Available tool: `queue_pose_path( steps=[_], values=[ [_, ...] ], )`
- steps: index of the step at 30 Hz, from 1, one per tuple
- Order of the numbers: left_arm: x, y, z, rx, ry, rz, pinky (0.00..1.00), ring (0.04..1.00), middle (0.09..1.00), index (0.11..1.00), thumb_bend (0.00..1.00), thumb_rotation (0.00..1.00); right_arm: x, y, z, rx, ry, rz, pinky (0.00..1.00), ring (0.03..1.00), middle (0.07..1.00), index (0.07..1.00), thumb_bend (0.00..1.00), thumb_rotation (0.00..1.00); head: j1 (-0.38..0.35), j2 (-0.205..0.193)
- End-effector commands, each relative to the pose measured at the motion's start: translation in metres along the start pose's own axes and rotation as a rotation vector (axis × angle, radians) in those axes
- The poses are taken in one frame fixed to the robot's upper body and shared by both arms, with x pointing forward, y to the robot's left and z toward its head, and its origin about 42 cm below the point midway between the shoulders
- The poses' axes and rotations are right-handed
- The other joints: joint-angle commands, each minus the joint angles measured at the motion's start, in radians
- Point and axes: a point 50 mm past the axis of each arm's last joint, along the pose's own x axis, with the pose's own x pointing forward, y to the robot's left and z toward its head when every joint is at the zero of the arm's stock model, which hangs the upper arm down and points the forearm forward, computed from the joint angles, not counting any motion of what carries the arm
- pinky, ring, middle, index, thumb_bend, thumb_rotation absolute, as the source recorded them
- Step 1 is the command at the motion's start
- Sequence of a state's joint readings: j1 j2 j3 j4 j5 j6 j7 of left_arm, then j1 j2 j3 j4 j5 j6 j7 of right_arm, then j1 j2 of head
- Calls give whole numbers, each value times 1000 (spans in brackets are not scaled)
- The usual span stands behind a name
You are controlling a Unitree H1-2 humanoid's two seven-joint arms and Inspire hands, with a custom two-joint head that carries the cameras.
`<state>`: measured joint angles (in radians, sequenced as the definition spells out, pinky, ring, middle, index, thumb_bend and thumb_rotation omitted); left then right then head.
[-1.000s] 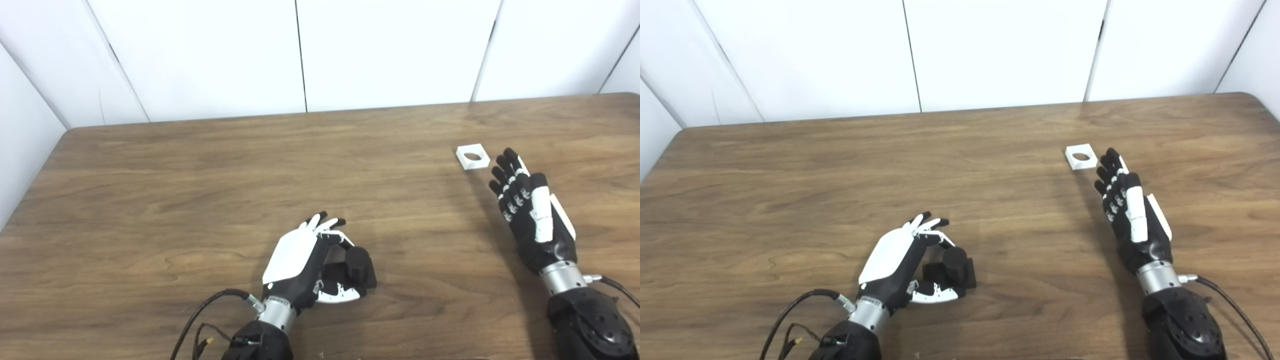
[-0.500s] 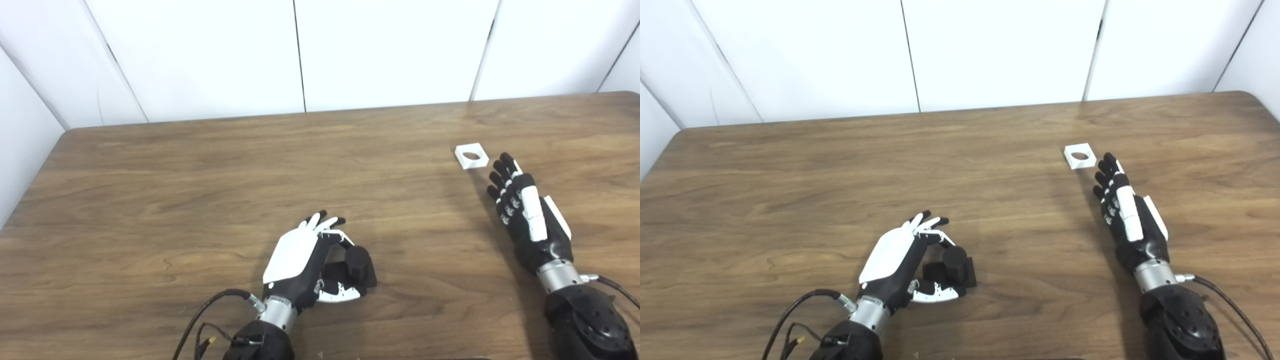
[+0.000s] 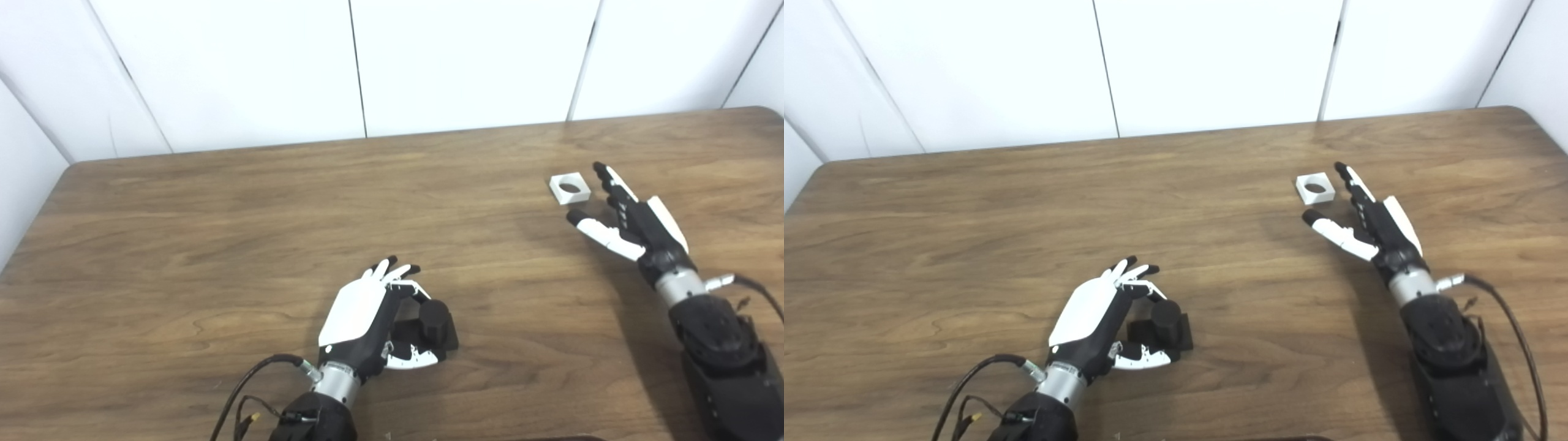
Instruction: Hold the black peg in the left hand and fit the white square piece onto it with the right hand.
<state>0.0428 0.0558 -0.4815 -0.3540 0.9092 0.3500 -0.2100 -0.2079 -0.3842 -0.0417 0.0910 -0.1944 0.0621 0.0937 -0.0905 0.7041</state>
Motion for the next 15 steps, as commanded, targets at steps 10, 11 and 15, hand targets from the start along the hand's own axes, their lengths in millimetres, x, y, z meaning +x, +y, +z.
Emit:
queue_pose_path(
  steps=[10,11,15],
  values=[
    [-4,-9,-12,33,44,-53,1000,1000,906,490,514,65,44,-30,29,-284,-87,-32,962,1000,982,888,814,296,-5,-17],
    [-4,-9,-13,34,44,-53,1000,1000,905,489,514,65,46,-31,30,-301,-88,-30,956,1000,981,887,819,288,-5,-18],
    [-4,-9,-15,31,43,-51,1000,1000,905,489,515,64,55,-35,36,-356,-93,-22,973,1000,980,873,842,251,-7,-23]
  ],
)
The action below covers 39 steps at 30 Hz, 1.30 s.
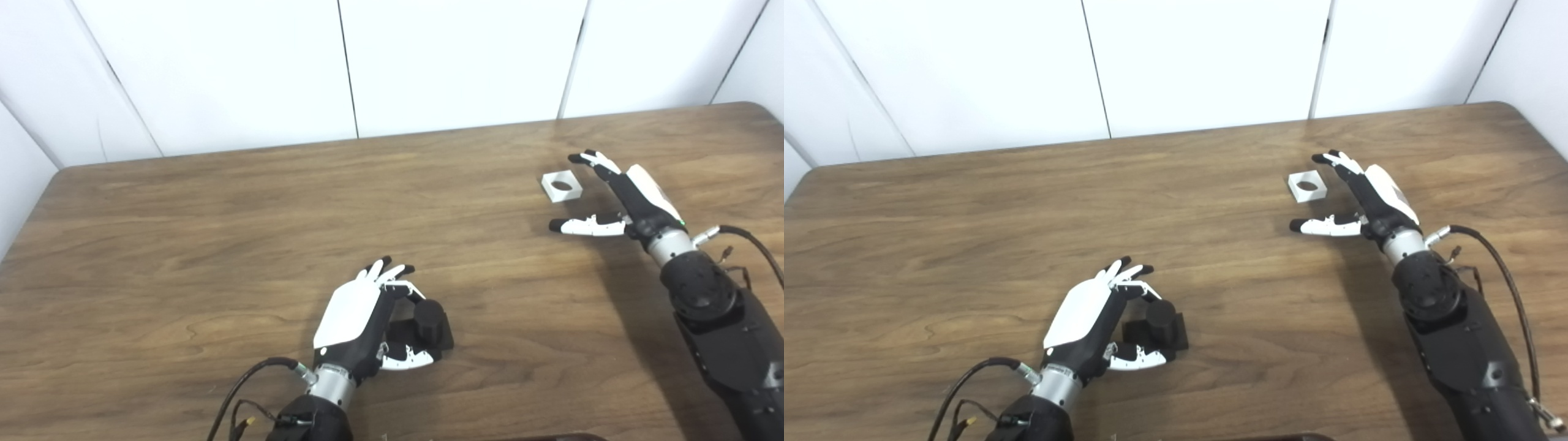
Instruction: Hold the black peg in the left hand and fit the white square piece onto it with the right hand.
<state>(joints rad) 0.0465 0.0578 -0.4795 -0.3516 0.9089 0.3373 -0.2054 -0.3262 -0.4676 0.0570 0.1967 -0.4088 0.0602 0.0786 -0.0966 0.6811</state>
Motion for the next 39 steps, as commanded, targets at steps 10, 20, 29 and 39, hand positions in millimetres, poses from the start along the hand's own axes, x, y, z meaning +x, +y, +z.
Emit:
queue_pose_path(
  steps=[10,20,29,39],
  values=[
    [-4,-11,-18,28,55,-45,1000,1000,904,490,515,67,39,-44,30,-161,-110,-39,1000,1000,988,858,831,212,-2,-7],
    [-4,-13,-17,23,63,-43,1000,1000,903,489,515,65,55,-60,37,-246,-120,0,1000,1000,986,849,820,249,-5,-14],
    [-5,-15,-17,22,61,-38,1000,1000,903,489,515,66,77,-77,45,-382,-104,61,1000,1000,979,771,829,233,-2,-16],
    [-4,-16,-16,26,70,-34,1000,1000,904,490,514,67,97,-90,52,-515,-86,122,1000,1000,974,692,857,239,-3,-17]
  ],
)
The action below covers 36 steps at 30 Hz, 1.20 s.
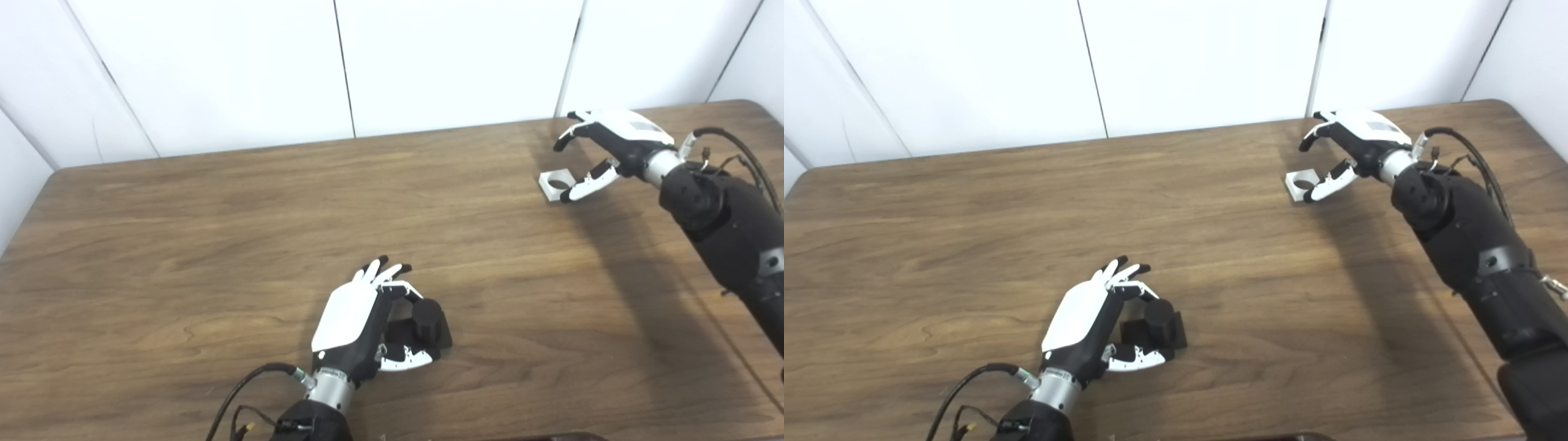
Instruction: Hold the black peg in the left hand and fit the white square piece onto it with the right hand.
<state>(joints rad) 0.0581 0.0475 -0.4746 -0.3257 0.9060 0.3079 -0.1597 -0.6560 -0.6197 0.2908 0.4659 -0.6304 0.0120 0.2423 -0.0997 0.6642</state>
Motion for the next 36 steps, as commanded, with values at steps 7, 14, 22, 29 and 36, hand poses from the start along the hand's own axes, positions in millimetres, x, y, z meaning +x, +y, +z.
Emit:
queue_pose_path(
  steps=[7,14,22,29,36],
  values=[
    [-4,-11,-13,33,74,-54,1000,1000,902,489,515,67,12,-47,4,-88,-34,-48,1000,1000,966,683,864,253,2,-2],
    [-3,-11,-13,33,73,-55,1000,1000,905,489,515,66,14,-48,2,-102,-34,-30,1000,1000,954,679,877,248,-3,-2],
    [0,-10,-11,25,73,-49,1000,1000,905,489,515,67,16,-45,6,-135,-52,8,1000,1000,955,685,872,247,-5,-2],
    [0,-11,-10,23,71,-50,1000,1000,907,489,515,66,20,-41,11,-160,-49,49,1000,1000,955,687,869,254,1,1],
    [0,-11,-11,20,77,-49,1000,1000,906,490,515,67,28,-33,20,-179,-50,79,1000,1000,956,690,866,260,3,0]
  ],
)
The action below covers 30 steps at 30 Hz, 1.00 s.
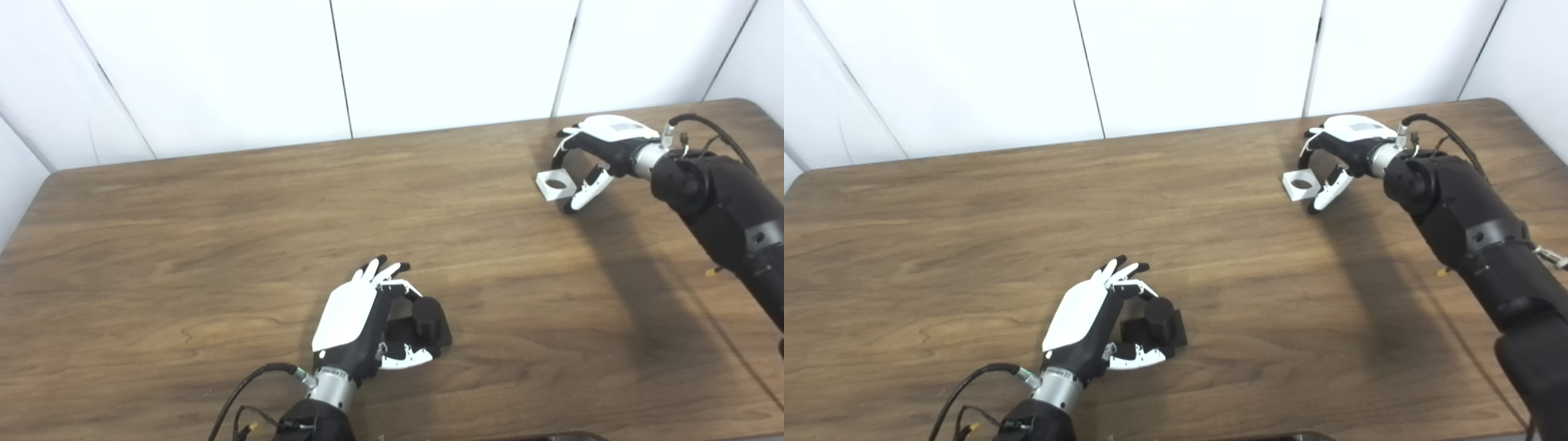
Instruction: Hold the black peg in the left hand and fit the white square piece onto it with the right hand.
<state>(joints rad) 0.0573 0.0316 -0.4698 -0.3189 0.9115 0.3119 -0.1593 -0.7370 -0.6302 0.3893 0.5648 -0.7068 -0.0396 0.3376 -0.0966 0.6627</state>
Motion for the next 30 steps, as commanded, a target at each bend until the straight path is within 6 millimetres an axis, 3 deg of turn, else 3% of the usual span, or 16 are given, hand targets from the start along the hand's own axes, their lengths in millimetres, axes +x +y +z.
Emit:
queue_pose_path(
  steps=[1,10,30],
  values=[
    [-2,-10,-13,29,68,-53,1000,1000,906,490,515,67,6,-36,11,-36,-32,-71,1000,1000,956,691,866,261,0,1],
    [-2,-12,-10,18,64,-45,1000,1000,907,489,516,64,16,-39,21,-46,-47,-61,1000,1000,960,690,857,253,-3,0],
    [-1,-13,-8,16,64,-35,1000,1000,905,489,516,64,25,-38,18,-80,-47,-31,999,1000,944,645,835,235,-4,-2]
  ],
)
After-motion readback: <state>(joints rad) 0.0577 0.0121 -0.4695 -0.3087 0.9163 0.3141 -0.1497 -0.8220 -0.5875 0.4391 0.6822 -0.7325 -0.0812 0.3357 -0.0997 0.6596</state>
